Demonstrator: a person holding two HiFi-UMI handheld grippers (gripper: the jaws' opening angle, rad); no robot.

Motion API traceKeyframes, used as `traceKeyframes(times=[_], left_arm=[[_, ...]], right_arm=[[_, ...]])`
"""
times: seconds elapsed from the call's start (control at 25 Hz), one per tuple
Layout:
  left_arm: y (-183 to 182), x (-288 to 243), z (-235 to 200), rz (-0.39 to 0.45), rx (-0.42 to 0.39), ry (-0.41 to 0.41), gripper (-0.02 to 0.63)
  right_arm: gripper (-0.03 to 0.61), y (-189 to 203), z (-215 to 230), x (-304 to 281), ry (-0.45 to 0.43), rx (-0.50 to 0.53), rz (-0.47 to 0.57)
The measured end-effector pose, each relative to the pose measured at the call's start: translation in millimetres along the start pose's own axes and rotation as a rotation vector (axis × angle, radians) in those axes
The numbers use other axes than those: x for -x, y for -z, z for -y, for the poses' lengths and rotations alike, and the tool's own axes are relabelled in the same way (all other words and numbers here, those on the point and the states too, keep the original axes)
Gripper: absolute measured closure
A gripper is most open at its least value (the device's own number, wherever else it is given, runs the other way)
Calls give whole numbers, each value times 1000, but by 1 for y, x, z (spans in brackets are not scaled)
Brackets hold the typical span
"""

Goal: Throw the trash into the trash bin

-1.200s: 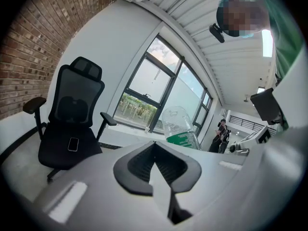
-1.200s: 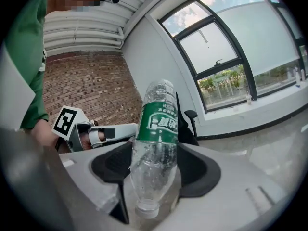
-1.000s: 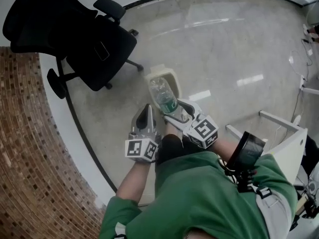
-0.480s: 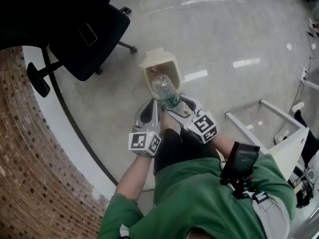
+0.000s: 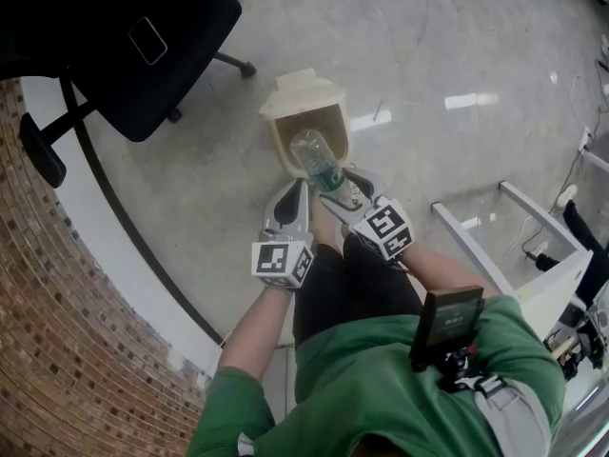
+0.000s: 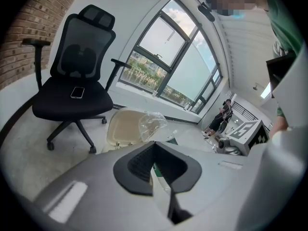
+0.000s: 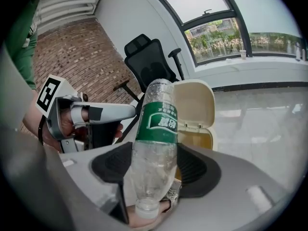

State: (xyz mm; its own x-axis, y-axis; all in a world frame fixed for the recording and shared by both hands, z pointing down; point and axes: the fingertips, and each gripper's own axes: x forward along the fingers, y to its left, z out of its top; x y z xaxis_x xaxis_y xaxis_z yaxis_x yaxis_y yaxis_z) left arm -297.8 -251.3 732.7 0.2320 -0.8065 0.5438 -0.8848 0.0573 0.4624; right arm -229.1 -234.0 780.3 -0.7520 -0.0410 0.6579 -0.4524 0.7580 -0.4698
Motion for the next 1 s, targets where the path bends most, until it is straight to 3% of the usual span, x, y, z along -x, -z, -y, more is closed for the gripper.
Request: traceKeyframes(times=[0.52,1.0], left_arm=[[69,-55,-42,-100,-6,-3,606],[89,-86,-65,-117,-25,8,606]], right_arm=[[284,54,49,-78,38,-44,-128],[284,88,84,-128,77,-70,-345]])
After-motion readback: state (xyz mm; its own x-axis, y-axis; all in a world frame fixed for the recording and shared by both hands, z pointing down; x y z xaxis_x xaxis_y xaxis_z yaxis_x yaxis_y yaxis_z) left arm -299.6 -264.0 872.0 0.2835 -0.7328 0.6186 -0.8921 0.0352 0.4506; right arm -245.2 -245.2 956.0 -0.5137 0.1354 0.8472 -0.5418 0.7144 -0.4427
